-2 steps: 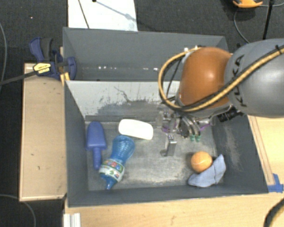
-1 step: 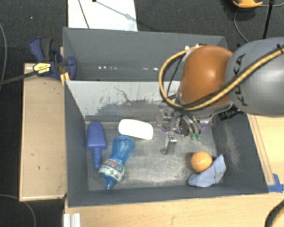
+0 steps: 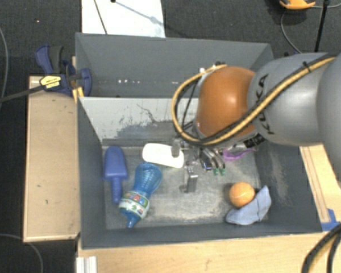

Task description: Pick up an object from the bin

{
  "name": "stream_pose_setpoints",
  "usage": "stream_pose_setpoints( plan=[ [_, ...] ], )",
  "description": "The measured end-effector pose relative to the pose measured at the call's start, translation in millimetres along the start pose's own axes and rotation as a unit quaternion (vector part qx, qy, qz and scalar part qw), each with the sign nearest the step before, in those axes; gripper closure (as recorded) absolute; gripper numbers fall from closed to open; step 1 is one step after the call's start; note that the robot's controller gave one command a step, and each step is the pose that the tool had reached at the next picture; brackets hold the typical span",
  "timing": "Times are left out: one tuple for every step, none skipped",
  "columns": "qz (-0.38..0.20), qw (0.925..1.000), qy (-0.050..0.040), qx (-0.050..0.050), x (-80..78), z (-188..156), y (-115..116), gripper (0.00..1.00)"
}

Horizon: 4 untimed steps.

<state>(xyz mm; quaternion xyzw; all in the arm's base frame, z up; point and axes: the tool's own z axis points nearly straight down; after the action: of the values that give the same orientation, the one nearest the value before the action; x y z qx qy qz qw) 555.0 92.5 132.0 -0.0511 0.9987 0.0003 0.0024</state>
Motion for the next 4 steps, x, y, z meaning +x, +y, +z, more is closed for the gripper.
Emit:
stream_pose_setpoints(
  plan=[
    [-0.041, 0.9992, 0.0004, 0.000, -5.2, 7, 72, 0.00],
    [-0.129, 0.9916, -0.0008, -0.002, -1.1, 0, 109, 0.00],
    [-0.261, 0.9653, -0.0032, -0.001, 7.8, 44, 97, 0.00],
    [-0.365, 0.9311, -0.0106, -0.001, 35.9, 58, 128, 1.00]
  ],
)
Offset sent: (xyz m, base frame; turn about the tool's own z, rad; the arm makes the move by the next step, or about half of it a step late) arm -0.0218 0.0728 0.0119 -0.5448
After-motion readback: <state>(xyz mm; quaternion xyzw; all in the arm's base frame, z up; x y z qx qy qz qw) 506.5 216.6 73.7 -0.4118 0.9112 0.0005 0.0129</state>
